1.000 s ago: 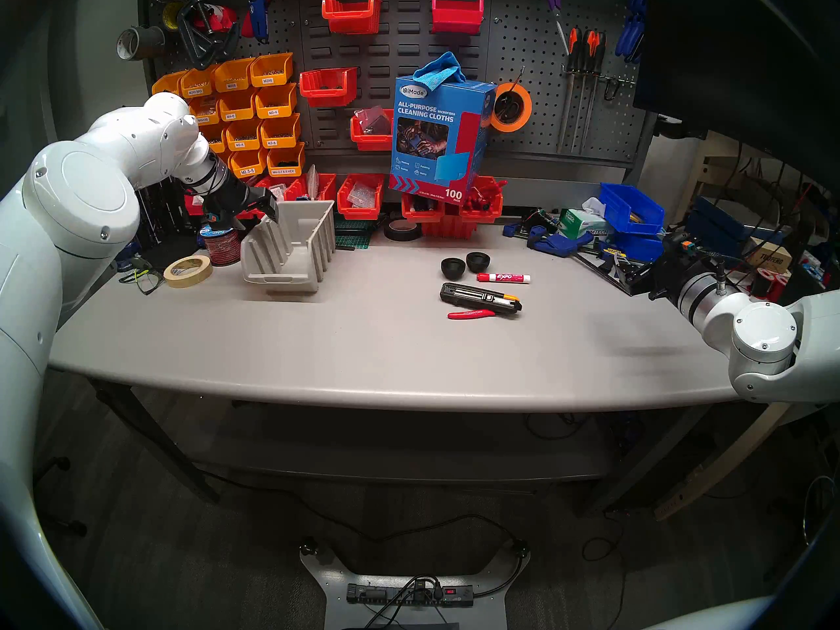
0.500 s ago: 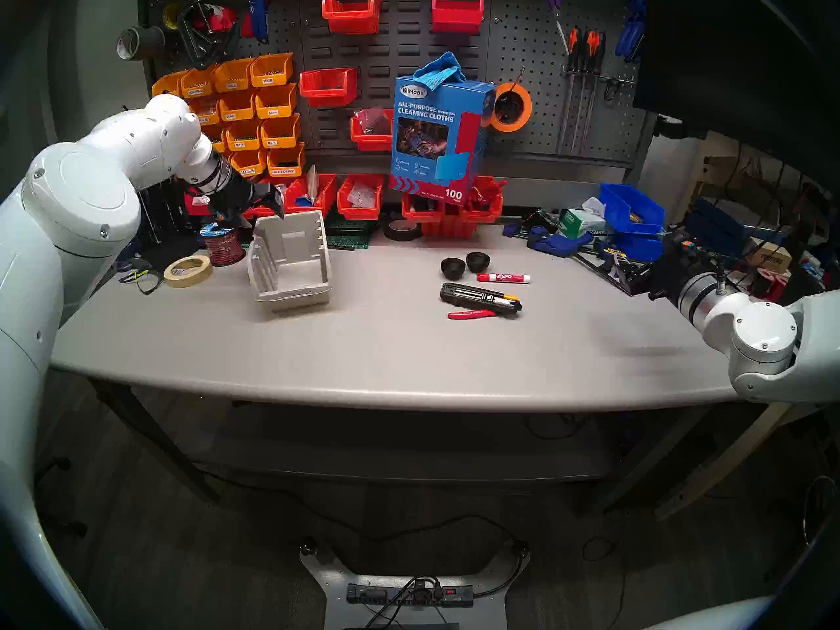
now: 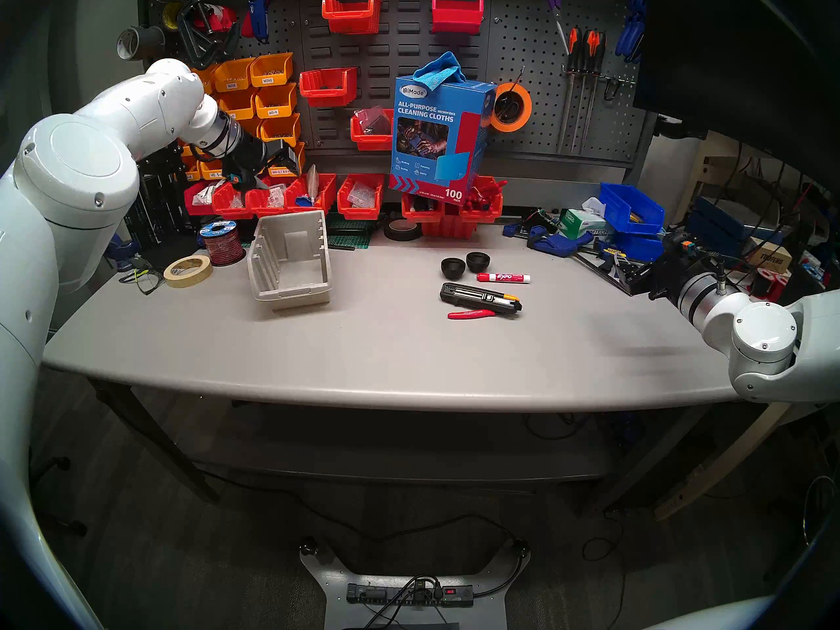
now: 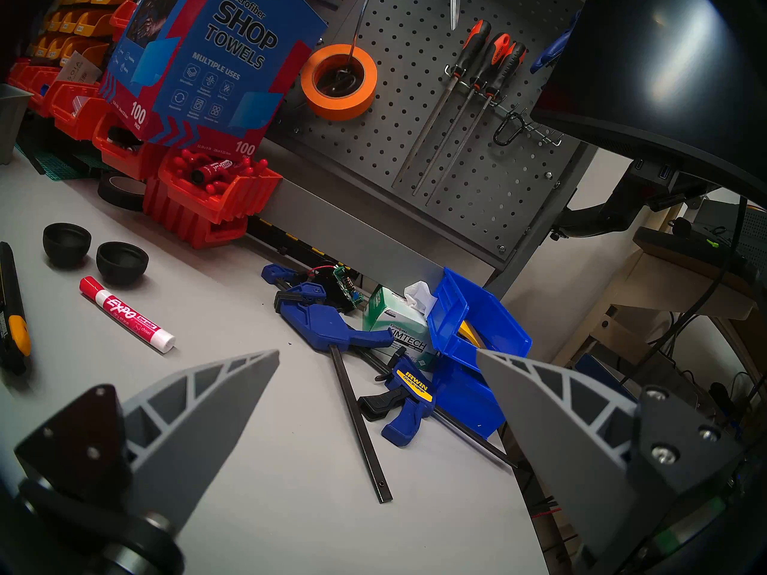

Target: Take out tools from the storage box

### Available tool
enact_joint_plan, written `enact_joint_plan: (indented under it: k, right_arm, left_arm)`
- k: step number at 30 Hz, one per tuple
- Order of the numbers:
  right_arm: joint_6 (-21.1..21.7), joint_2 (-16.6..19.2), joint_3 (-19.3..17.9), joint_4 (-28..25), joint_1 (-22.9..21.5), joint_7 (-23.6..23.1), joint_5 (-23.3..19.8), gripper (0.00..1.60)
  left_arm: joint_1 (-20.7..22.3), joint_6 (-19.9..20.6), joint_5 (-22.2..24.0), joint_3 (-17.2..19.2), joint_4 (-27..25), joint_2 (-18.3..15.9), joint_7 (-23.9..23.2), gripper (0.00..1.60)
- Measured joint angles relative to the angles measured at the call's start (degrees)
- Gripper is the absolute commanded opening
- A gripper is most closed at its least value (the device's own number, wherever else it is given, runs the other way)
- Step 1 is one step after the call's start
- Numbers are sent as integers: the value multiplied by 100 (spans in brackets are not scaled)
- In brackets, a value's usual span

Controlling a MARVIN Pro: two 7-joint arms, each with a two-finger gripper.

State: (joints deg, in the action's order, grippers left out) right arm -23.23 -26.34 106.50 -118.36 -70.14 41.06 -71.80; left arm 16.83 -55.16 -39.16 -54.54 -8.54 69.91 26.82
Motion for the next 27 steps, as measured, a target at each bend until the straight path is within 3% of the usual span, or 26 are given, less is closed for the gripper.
enact_joint_plan:
  k: [9, 15, 27]
  right_arm:
    - [-4, -4, 0, 0, 0, 1, -4, 160]
    - [-6, -6, 0, 0, 1, 2, -6, 160]
    - [-11, -9, 0, -1, 1, 4, -11, 160]
  left_arm:
    - [361, 0, 332, 387, 48, 71, 122, 160]
    - [366, 0, 789, 823, 40, 10, 321, 160]
    - [-359, 74, 1976, 1911, -99, -34, 714, 160]
